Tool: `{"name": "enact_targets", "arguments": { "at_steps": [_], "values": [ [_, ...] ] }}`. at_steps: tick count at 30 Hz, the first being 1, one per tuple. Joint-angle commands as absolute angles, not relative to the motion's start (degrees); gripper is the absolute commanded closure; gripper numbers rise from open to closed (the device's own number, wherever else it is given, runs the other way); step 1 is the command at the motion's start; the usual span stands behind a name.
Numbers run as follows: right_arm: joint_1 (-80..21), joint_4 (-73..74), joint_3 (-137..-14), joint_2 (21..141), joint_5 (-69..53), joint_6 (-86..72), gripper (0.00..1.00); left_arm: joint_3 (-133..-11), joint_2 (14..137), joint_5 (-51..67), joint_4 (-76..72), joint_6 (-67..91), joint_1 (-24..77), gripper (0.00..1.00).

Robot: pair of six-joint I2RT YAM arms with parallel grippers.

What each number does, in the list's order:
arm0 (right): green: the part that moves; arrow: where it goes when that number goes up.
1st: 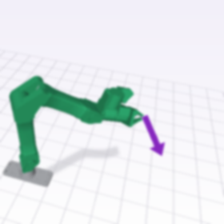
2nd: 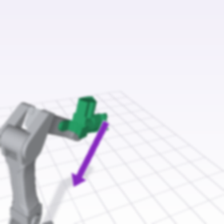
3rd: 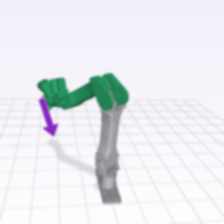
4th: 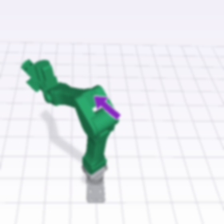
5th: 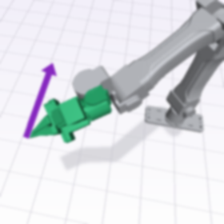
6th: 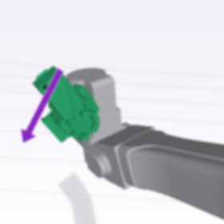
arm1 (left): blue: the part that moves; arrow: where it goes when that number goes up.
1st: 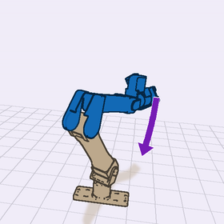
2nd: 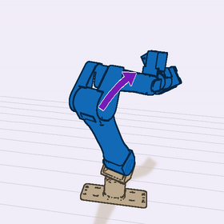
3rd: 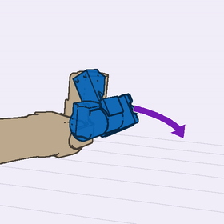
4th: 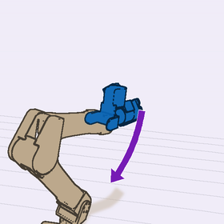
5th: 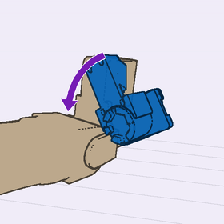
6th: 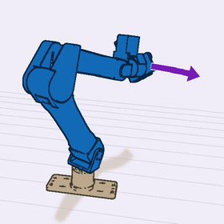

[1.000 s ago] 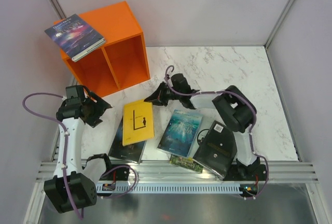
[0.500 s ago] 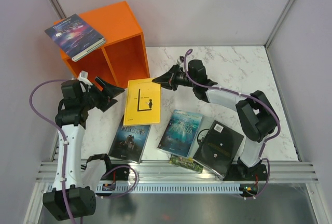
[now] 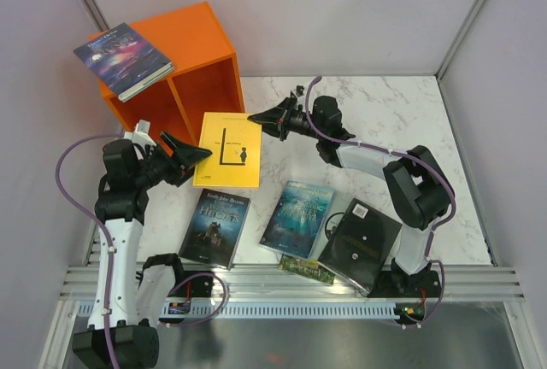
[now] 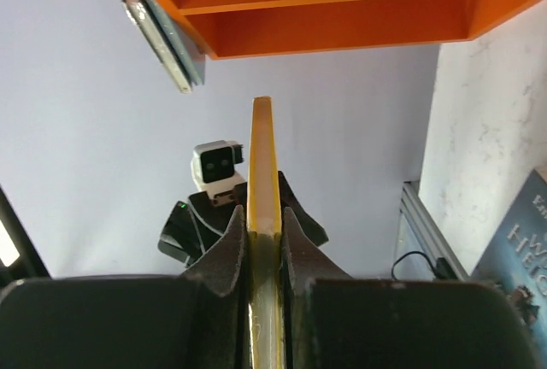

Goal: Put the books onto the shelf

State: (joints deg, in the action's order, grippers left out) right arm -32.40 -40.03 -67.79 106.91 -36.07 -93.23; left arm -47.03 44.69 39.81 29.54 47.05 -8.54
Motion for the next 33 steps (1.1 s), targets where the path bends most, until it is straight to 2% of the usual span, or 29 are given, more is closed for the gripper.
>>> {"name": "enact_targets", "arguments": {
  "at_steps": [1,2,5,9,13,14,16,17,18,23,24,26,27,28,29,33],
  "values": [
    [-32.26,-51.85,-69.61,106.70,-36.83,-101.25,1.00,-47.28,43.95,43.06,27.51,48.86,-8.44,0.28],
    [-32.26,-52.46,-69.52,106.79,-36.83,-101.77,1.00,-47.46,44.03,43.24,27.42,49.04,-8.35,0.38],
    [-32.17,-54.58,-69.08,107.31,-36.83,-103.09,1.00,-46.76,43.42,46.39,22.80,51.76,-8.44,0.47],
    [-32.25,-56.42,-68.56,107.84,-36.65,-104.15,1.00,-43.60,41.75,54.21,8.81,63.24,-8.35,0.47],
    [-32.26,-58.36,-68.64,108.54,-36.21,-105.81,1.00,-44.21,42.36,57.39,6.50,63.55,-7.48,0.51],
    [-32.26,-58.62,-68.99,108.89,-36.21,-105.99,1.00,-44.47,42.62,57.83,6.50,63.37,-7.21,0.61],
    [-32.26,-59.06,-69.61,109.16,-36.30,-106.35,1.00,-44.30,42.98,57.22,6.50,63.37,-6.42,0.76],
    [-32.34,-59.06,-70.31,109.51,-36.30,-106.61,1.00,-44.21,42.98,56.69,6.50,63.28,-5.11,0.93],
    [-32.26,-59.24,-70.49,109.69,-36.30,-106.70,1.00,-44.38,42.98,55.47,6.42,63.11,-4.14,0.98],
    [-32.17,-59.50,-71.28,109.51,-37.79,-107.31,1.00,-49.98,44.12,51.51,9.30,61.00,2.08,0.98],
    [-32.08,-59.94,-71.02,109.34,-37.97,-107.31,0.86,-51.66,44.38,49.68,11.23,59.34,2.46,0.98],
    [-31.82,-60.21,-69.18,107.76,-38.23,-107.40,0.50,-57.55,45.17,47.65,16.15,57.84,2.64,0.98],
    [-31.56,-59.94,-68.30,106.97,-38.15,-107.32,0.27,-59.66,45.35,45.64,17.56,56.61,2.64,0.98],
    [-31.38,-59.59,-67.51,105.40,-38.14,-106.97,0.19,-63.77,46.05,44.92,18.62,56.25,2.64,0.98],
    [-31.29,-58.98,-65.85,104.42,-38.23,-106.61,0.02,-65.90,47.01,44.04,20.37,56.08,2.64,0.98],
    [-30.76,-52.85,-62.15,99.15,-39.20,-102.40,0.02,-75.30,49.83,38.25,22.32,55.72,2.64,0.98]
  ]
}}
